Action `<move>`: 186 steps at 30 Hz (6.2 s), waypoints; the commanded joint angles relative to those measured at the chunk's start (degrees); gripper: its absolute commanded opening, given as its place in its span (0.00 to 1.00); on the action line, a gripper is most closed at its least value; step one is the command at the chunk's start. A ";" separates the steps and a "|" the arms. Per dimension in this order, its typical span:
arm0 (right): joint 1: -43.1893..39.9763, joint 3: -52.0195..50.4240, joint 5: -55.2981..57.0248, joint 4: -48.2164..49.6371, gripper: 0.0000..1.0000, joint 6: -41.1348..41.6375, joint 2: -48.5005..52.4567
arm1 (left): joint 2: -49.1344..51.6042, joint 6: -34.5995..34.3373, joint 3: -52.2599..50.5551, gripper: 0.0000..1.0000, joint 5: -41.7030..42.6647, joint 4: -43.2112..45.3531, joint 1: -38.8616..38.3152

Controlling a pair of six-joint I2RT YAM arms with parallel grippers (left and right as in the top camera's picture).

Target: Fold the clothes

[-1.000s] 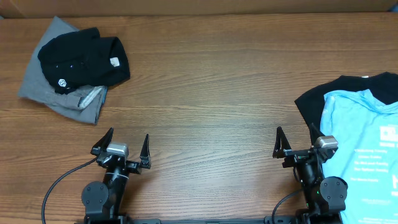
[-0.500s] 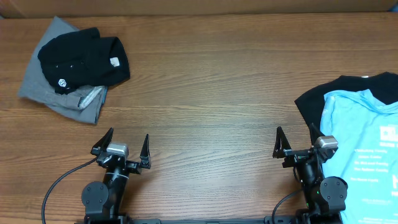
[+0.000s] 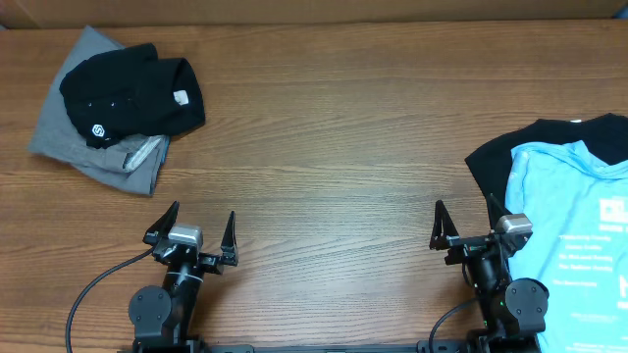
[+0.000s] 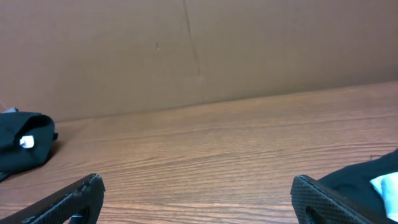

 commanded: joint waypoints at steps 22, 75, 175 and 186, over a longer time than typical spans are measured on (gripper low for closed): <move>-0.37 22.77 -10.08 -15.26 1.00 8.66 17.29 | 5.55 -0.55 19.65 1.00 0.68 -10.67 -0.52; -27.36 81.22 2.38 -49.11 0.52 14.71 113.46 | 80.21 -0.48 81.09 1.00 9.90 -61.51 -0.52; 11.52 117.94 12.76 -73.00 0.79 16.85 76.74 | 132.32 -8.39 106.38 0.04 -22.71 -65.94 -27.15; 11.43 117.90 15.54 -74.18 0.82 16.94 76.83 | 119.54 -10.25 109.18 0.20 -35.36 -75.63 -10.05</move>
